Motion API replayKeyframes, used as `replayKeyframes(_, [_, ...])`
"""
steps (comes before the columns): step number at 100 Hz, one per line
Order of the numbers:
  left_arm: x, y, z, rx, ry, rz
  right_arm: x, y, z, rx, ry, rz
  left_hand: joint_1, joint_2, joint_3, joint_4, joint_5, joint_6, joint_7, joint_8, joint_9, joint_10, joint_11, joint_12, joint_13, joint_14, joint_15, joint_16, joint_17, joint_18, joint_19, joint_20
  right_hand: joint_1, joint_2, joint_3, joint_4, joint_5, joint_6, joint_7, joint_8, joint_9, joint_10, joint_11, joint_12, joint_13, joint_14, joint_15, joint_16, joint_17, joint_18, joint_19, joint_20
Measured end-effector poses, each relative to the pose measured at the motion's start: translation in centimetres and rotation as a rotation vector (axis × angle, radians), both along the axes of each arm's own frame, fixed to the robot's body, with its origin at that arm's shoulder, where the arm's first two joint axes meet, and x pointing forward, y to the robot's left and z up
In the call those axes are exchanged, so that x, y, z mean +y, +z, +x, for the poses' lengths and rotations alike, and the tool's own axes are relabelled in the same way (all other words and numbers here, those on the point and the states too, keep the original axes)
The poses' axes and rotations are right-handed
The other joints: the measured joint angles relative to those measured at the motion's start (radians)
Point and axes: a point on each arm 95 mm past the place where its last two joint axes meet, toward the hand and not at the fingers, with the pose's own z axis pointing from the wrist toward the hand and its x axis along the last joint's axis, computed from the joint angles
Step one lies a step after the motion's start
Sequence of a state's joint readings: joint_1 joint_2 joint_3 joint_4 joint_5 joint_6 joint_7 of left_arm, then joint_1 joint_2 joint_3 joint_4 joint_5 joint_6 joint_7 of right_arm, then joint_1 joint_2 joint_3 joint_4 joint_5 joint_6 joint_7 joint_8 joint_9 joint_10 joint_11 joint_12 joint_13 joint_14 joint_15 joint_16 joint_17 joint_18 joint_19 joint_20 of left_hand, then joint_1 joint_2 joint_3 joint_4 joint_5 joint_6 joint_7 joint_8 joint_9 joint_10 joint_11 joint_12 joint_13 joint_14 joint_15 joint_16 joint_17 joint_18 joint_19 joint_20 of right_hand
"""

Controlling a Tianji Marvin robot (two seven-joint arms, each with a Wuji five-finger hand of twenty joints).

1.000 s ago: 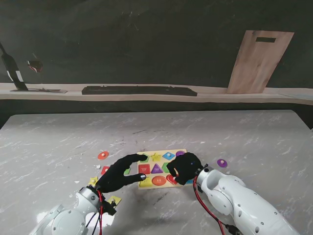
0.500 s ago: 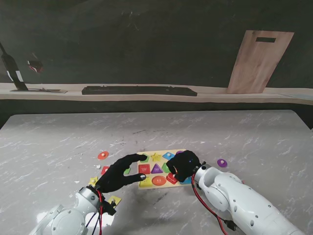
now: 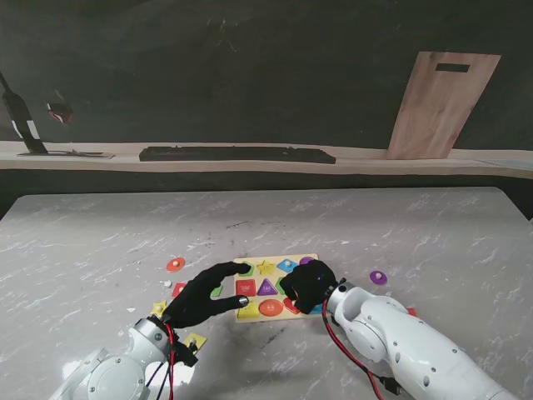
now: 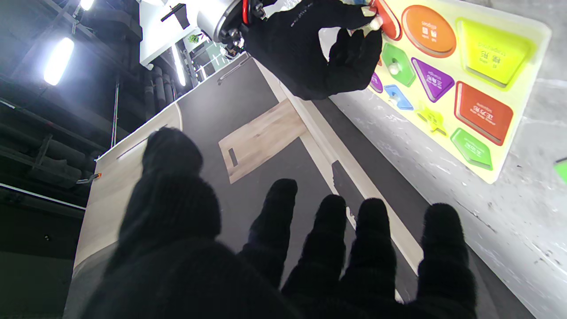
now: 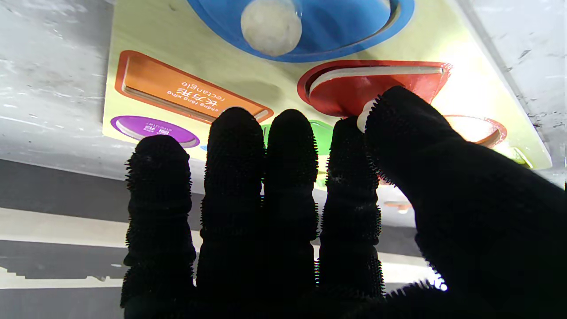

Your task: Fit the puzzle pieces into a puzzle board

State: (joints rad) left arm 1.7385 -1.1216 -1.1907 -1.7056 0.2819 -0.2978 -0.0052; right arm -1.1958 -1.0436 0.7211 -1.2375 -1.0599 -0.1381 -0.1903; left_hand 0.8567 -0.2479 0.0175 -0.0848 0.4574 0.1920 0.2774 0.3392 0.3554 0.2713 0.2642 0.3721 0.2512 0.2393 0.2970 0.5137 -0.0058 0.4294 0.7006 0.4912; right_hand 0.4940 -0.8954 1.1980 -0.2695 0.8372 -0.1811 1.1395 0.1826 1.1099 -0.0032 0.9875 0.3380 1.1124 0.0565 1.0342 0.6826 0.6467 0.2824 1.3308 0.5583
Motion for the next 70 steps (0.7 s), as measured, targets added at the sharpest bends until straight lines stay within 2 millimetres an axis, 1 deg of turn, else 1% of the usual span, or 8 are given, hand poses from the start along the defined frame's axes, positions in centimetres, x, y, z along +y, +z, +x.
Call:
replayKeyframes(29, [0.01,0.01,0.0,-0.001,0.001,0.0,0.17,0.03,0.0,-0.027,0.019,-0.025,0.0,0.0,0.0,0.0,0.0,0.0,0.0,0.0,0.0,0.0,0.0,0.0,0.0,0.0,0.0,0.0,0.0,0.0,0.0,0.0,0.0,0.0,0.0,0.0,0.0,0.0,0.0,0.0,0.0,0.0,0.0,0.0,0.0,0.0,0.0,0.0,0.0,0.0,0.0,0.0])
replayKeyframes(70, [0.01,0.0,0.0,-0.001,0.001,-0.001,-0.02,-0.04,-0.14,-0.031,-0.005,-0.027,0.0,0.0,0.0,0.0,0.0,0.0,0.0,0.0,0.0,0.0,0.0,0.0,0.0,0.0,0.0,0.0,0.0,0.0,0.0,0.0,0.0,-0.001,0.0,-0.001,-0.001,0.0,0.0,0.0,0.0,0.0,0.008,0.0,0.0,0.0,0.011,0.0,0.0,0.0,0.002,0.0])
